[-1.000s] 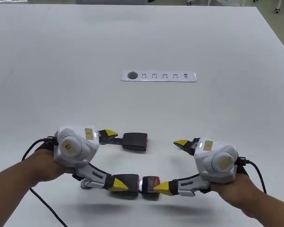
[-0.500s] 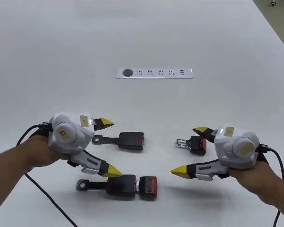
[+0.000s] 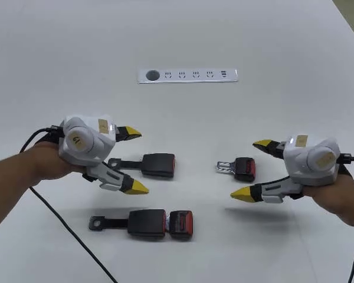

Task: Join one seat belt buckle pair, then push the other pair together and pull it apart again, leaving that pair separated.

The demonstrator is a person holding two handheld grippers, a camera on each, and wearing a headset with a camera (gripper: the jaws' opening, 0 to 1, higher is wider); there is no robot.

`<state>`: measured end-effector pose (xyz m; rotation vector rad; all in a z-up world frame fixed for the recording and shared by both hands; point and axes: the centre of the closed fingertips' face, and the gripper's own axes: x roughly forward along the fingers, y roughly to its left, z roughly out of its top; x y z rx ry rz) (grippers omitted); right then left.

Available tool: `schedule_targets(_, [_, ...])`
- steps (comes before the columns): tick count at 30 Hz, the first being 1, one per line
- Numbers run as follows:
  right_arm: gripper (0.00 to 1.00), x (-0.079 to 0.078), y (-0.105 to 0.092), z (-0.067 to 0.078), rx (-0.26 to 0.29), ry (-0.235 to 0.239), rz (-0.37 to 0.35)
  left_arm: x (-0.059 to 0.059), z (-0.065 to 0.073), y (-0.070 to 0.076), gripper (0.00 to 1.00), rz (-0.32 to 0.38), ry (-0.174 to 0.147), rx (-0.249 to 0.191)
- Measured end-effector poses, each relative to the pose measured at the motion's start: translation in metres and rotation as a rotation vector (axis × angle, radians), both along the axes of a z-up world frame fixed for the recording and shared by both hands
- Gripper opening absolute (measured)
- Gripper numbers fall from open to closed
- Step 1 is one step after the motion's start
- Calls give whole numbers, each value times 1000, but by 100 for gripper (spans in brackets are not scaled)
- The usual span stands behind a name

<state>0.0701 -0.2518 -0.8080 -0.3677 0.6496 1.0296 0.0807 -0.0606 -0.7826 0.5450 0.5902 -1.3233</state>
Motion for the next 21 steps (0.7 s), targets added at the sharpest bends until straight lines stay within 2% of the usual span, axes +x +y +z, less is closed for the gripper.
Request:
schedule_targets(3, [82, 5, -7, -6, -2, 22, 6, 5, -6, 0, 81, -14, -2, 12])
schedule_targets(5, [80, 6, -11, -10, -2, 39, 10, 10, -11, 1, 78, -32, -35, 42])
schedule_targets(7, [80, 6, -12, -13, -4, 48, 16, 8, -16, -2, 77, -36, 0, 31])
schedule_targets(9, [80, 5, -14, -17, -12, 60, 32, 10, -22, -2, 76, -50, -10, 50])
schedule_targets(11, [79, 4, -15, -22, -13, 78, 43, 11, -28, -3, 76, -57, 0, 58])
schedule_targets(12, [78, 4, -15, -24, -17, 78, 51, 12, -32, -1, 75, -66, -15, 79])
schedule_targets(13, [77, 3, -14, -25, -14, 85, 59, 13, -36, -1, 74, -72, -17, 89])
schedule_targets(15, [74, 3, -13, -26, -7, 96, 65, 10, -38, -3, 73, -83, 7, 79])
schedule_targets(17, [71, 4, -12, -27, -20, 84, 89, 11, -42, -2, 72, -94, -2, 98])
schedule_targets(20, [70, 4, -10, -28, -19, 96, 95, 12, -46, -4, 70, -97, 15, 89])
schedule_targets(21, [69, 5, -9, -28, -21, 84, 113, 13, -48, -4, 69, -108, 5, 101])
